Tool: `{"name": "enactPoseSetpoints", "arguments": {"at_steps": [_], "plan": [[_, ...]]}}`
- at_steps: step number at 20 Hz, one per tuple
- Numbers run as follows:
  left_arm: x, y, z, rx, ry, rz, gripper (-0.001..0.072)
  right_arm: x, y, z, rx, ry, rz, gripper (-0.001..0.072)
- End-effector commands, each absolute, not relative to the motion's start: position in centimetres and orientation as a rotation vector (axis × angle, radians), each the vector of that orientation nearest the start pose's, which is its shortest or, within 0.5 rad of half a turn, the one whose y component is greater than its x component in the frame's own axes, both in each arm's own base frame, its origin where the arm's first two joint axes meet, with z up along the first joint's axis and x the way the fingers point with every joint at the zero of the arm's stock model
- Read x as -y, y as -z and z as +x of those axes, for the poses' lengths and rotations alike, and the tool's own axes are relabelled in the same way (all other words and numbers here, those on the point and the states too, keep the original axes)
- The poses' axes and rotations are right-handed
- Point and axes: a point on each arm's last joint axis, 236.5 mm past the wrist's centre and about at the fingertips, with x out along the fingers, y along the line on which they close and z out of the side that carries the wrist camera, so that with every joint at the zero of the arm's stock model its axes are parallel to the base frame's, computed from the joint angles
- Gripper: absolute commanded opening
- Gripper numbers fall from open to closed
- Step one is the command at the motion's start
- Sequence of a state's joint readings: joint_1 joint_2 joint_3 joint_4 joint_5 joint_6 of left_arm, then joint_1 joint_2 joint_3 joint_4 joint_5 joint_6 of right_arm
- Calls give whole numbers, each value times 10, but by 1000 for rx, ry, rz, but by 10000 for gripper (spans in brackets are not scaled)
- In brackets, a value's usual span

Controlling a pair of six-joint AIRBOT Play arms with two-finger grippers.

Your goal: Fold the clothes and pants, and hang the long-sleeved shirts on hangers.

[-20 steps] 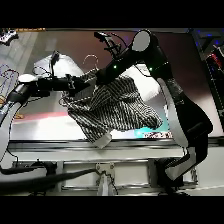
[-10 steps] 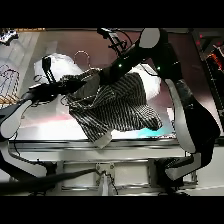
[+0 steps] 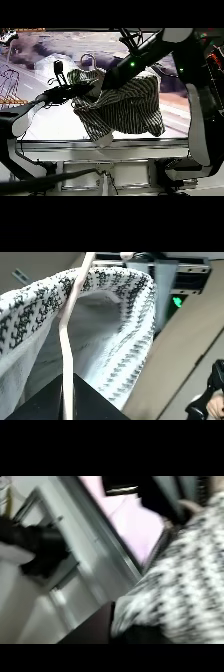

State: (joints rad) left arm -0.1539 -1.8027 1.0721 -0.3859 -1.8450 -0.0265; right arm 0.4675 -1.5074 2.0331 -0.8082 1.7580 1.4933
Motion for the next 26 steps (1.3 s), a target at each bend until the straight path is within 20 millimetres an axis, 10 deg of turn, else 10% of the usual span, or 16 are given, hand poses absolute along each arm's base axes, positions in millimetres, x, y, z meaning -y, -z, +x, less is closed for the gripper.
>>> {"name": "enactPoseSetpoints", "arguments": {"at_steps": [1, 8, 14, 16, 22, 26], "plan": [[281, -135, 334, -268, 1778, -933, 21, -301, -259, 236, -1231, -1214, -9, 126], [287, -140, 326, -271, 1803, -926, 21, -273, -307, 203, -1056, -1175, -60, 226], [287, -144, 324, -278, 1809, -929, 21, -128, -312, 286, -765, -586, -627, 220], [287, -144, 324, -279, 1810, -929, 21, -112, -305, 304, -762, -540, -638, 347], [288, -144, 324, -279, 1812, -929, 21, -139, -224, 346, -803, -759, -623, 646], [288, -144, 324, -279, 1811, -929, 21, -161, -187, 364, -793, -855, -615, 666]]}}
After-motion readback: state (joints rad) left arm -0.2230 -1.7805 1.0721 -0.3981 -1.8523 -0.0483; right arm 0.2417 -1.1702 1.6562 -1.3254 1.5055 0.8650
